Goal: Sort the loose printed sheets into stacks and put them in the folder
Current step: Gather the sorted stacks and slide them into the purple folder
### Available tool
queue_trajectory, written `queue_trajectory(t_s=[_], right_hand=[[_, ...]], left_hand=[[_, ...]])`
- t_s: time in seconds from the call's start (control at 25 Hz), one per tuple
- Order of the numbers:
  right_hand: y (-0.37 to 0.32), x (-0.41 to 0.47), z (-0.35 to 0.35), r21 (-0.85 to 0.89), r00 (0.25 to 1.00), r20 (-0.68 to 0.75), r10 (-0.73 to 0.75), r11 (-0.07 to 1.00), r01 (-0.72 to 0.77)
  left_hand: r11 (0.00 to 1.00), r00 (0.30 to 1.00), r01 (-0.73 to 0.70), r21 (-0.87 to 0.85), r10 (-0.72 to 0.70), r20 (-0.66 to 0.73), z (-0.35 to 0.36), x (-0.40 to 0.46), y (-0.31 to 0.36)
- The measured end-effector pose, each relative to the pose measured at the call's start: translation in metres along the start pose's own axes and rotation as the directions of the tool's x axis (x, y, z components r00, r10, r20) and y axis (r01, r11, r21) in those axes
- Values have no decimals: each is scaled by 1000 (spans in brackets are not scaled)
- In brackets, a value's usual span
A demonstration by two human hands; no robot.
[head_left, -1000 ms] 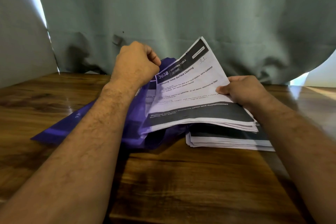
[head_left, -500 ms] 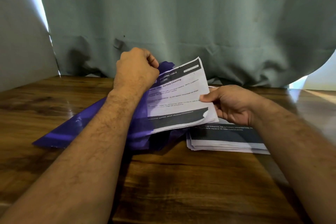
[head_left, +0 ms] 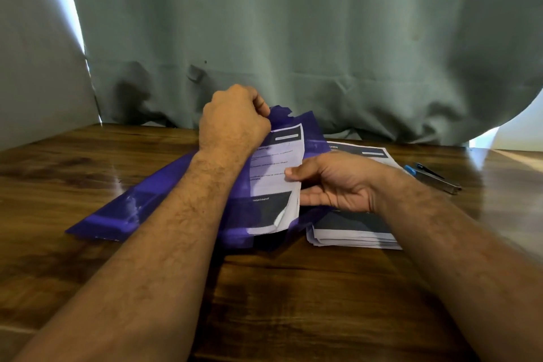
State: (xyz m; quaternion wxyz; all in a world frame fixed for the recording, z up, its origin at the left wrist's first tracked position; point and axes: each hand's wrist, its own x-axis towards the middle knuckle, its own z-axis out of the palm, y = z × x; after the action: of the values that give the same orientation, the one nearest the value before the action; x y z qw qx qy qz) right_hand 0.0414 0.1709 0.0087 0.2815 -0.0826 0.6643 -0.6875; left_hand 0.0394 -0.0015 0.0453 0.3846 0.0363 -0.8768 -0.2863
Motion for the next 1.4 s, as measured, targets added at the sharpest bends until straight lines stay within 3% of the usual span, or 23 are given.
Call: queue_trajectory(t_s=[0.12,0.36,0.68,1.04,1.28,1.4], right_hand=[[-2,6,11,-34,1000,28,-6,999,7],[-9,22,43,-160,997,-61,-37,987,27],[-7,16,48,-71,995,-94,25,997,-32],[2,21,60,-191,981,-147,-127,977,98],[3,21,59,-243,983,-143,-115,967,77],[1,21,58,-205,968,-210,-139,974,95]], left_hand=[[1000,1000,-8,4,8,-4,2,-1,0],[999,1000,11,-30,-11,-3,5,-4,-1],[995,999,39,-93,-41,-12,4,-2,-7],[993,997,33,-114,-40,-61,4,-4,-9],[996,996,24,-88,-31,-79,8,-6,-8],[998,998,33,-46,-35,-54,7,-6,-8]])
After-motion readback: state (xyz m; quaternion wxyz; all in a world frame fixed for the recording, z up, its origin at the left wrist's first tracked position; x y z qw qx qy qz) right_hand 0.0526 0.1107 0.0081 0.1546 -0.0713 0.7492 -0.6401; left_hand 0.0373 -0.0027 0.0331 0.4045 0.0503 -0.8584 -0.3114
